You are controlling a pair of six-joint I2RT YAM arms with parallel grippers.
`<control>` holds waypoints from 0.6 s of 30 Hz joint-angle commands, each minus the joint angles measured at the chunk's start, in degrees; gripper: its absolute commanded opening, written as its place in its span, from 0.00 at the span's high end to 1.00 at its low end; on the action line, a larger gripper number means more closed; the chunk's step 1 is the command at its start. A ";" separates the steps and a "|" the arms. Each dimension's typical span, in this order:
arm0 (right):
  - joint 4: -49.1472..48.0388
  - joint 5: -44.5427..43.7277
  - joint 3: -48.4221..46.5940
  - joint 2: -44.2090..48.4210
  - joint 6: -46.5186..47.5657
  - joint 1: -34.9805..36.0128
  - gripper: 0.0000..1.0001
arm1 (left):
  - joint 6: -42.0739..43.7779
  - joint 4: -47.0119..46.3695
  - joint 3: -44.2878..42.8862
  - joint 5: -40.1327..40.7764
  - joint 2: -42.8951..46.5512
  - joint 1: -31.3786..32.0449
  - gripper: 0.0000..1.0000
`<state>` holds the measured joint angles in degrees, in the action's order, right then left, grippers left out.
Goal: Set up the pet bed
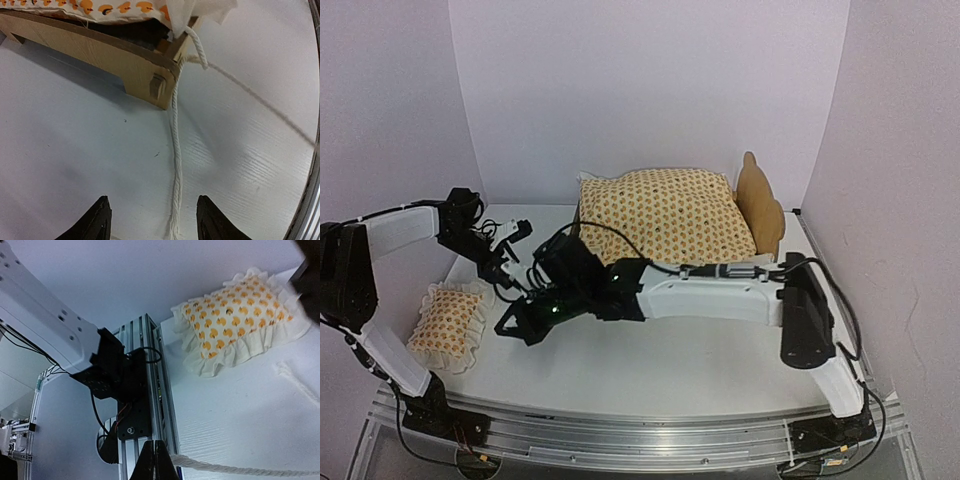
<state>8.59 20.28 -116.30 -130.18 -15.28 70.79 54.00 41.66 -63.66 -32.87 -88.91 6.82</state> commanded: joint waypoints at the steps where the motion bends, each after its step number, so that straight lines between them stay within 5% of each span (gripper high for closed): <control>1: -1.36 0.95 -6.99 -7.36 -4.05 -0.04 0.93 | -7.31 -3.79 -8.34 -7.29 -3.99 -0.26 0.42; 5: -1.30 -1.47 -5.81 -4.87 -1.61 -0.11 0.35 | -6.33 -4.43 -14.32 -8.93 -7.12 0.80 0.33; 7: -1.29 -3.52 -3.38 -0.01 0.80 -0.34 0.21 | -4.38 -4.46 -16.41 -7.74 -8.29 3.11 0.32; 14: -0.13 -20.53 13.92 20.63 -1.16 -6.35 0.18 | -5.13 -3.24 -20.06 -4.43 -9.60 9.68 0.41; 18: 9.84 -34.20 20.59 29.02 -8.34 -14.28 0.19 | -3.70 -4.75 -16.77 -4.20 -6.06 11.95 0.38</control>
<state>11.03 2.86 -100.33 -110.28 -17.34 64.11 49.40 37.50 -81.28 -37.29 -98.32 17.86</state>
